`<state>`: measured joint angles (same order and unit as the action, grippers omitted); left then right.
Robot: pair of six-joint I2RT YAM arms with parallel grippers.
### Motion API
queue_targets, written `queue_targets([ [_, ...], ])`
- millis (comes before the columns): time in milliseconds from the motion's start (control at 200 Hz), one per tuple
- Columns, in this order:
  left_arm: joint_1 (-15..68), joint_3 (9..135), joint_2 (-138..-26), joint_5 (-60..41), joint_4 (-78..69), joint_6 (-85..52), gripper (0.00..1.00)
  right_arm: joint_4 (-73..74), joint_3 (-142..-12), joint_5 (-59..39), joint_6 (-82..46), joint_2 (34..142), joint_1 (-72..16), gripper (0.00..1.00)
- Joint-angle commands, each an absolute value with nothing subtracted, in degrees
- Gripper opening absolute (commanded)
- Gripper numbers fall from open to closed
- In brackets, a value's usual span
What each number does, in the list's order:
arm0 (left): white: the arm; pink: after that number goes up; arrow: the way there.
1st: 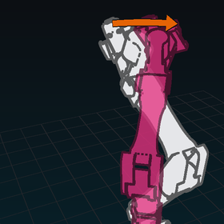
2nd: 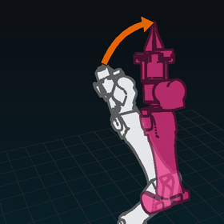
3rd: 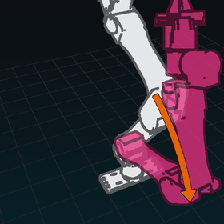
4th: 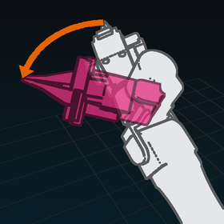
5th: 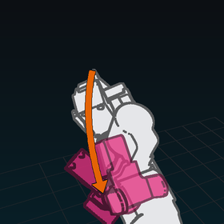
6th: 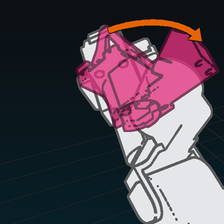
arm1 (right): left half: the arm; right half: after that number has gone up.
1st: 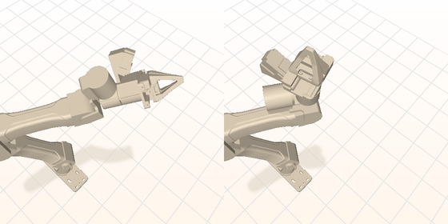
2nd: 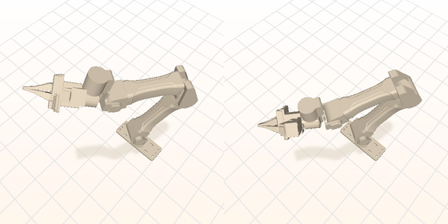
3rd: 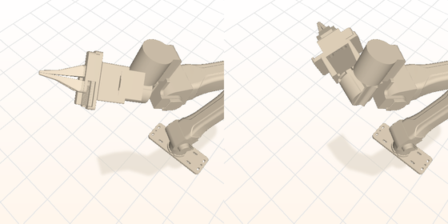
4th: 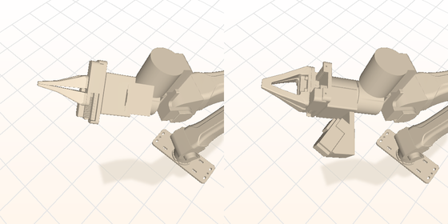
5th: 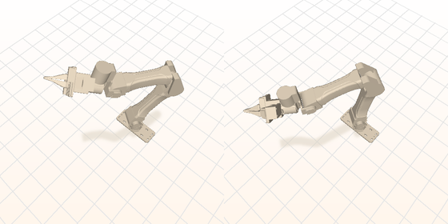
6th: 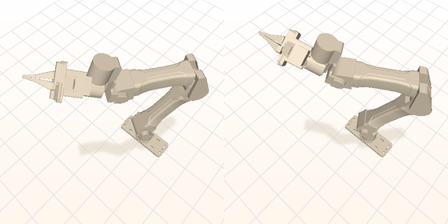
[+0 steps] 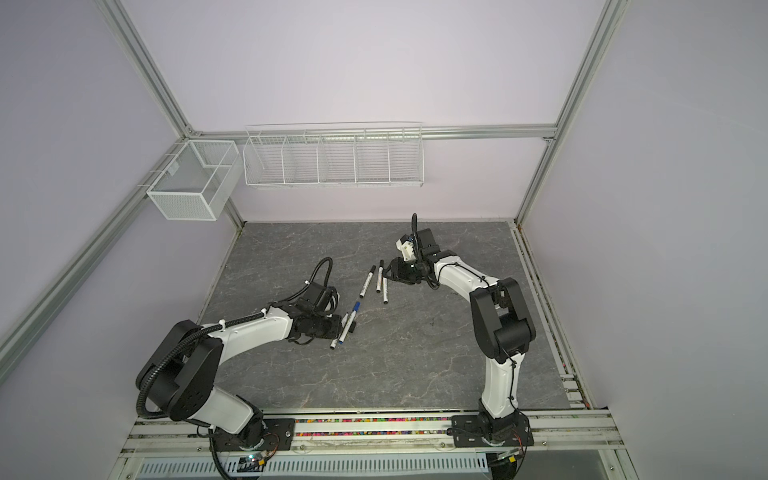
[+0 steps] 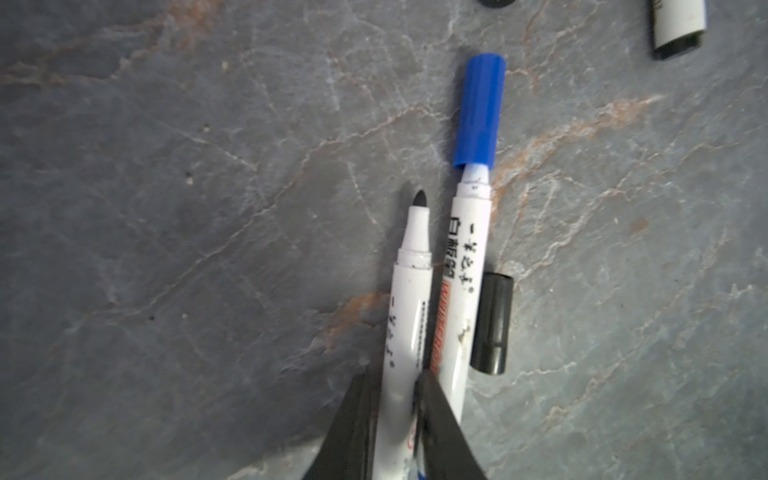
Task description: Insert the pens into the pen caps
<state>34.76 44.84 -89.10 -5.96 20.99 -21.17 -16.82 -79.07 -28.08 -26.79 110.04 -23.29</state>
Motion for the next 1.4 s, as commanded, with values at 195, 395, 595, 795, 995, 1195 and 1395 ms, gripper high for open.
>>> queue_targets([
  [195, 35.41, 48.20, -93.45, -2.69, 29.43, -22.13, 0.24, -14.68, -78.26, -28.04, -27.42, 108.28, -23.11, 0.43],
  [395, 36.68, 50.06, -95.23, 1.52, 32.92, -23.38, 0.12, -13.49, -77.30, -27.16, -27.86, 107.15, -23.11, 0.43],
  [595, 37.09, 53.25, -94.75, 3.63, 33.91, -23.26, 0.00, -13.36, -76.82, -27.82, -27.43, 106.16, -23.17, 0.43],
  [795, 37.09, 54.64, -86.23, -0.71, 22.56, -18.57, 0.00, -12.91, -77.22, -32.18, -24.97, 105.74, -25.37, 0.43],
  [995, 37.09, 51.85, -82.15, -10.70, 8.84, -18.48, 0.00, -9.06, -77.58, -36.06, -25.45, 105.05, -28.61, 0.45],
  [1195, 37.09, 51.36, -82.52, -12.52, 7.05, -19.81, 0.00, -6.94, -78.22, -37.79, -26.81, 105.33, -29.69, 0.47],
  [1395, 37.10, 50.63, -81.48, -11.77, 6.36, -19.54, 0.00, -7.44, -80.07, -39.89, -27.06, 107.72, -30.67, 0.46],
])
